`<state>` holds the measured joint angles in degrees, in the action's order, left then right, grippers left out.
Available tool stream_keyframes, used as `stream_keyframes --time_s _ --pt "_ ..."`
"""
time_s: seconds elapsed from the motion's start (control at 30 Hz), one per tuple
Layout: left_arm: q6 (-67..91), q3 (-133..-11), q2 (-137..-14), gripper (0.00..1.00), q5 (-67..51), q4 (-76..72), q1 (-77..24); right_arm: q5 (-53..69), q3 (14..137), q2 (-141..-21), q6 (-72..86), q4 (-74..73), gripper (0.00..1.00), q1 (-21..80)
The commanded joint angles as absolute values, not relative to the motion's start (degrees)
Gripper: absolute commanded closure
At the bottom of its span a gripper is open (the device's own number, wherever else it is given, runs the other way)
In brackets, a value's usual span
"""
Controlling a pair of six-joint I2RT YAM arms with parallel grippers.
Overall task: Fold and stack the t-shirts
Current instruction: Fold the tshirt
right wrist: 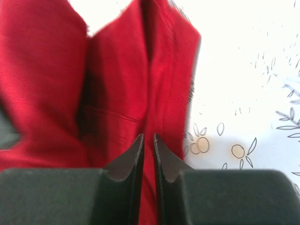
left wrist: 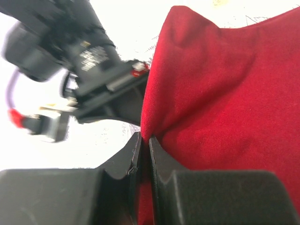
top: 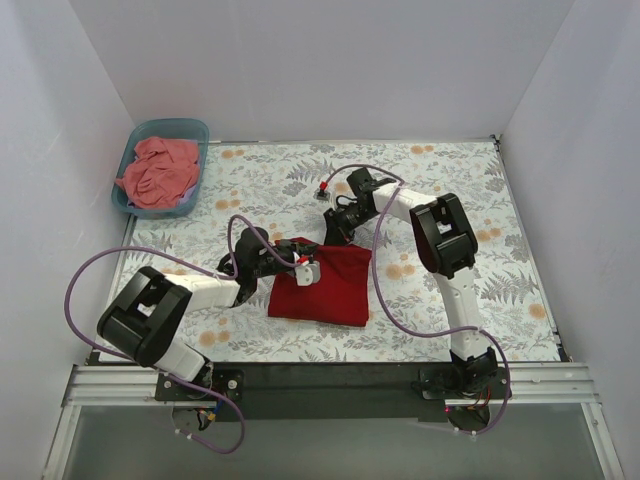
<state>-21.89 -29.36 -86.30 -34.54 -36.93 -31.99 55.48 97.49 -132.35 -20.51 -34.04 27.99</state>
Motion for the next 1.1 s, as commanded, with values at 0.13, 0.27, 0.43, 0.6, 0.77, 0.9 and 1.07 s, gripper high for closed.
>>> stream_keyframes --time_s 0.13,0.27,0.43,0.6,0.77,0.9,1.07 --pt "-22.7 -30.3 -86.6 1.0 -34.3 -43.0 -31.7 57.4 97.8 -133.1 -23.1 -35.7 0.81 28.0" --pt "-22.1 -31.8 -88.8 1.0 -32.7 -44.9 -31.7 57.8 96.9 -132.9 -23.2 -36.5 0.81 28.0" --pt "-22.1 -32.6 -90.4 1.0 -32.3 -46.5 -31.6 57.1 97.6 -133.2 -23.5 -37.9 0.82 28.1" --pt "-21.5 -33.0 -91.1 1.0 -31.5 -49.0 -31.6 56.2 97.8 -133.4 -24.6 -39.5 0.84 28.6" --pt "-21.4 -33.2 -90.7 1.0 -31.0 -50.0 -31.6 53.7 97.9 -132.9 -25.0 -40.4 0.85 29.4" --pt "-21.2 -33.3 -90.2 1.0 -31.2 -50.0 -31.6 51.3 97.8 -132.5 -25.1 -40.7 0.86 30.1" --pt "-21.4 -33.5 -90.7 1.0 -30.3 -50.4 -31.6 50.4 98.1 -132.5 -24.7 -40.8 0.86 30.4"
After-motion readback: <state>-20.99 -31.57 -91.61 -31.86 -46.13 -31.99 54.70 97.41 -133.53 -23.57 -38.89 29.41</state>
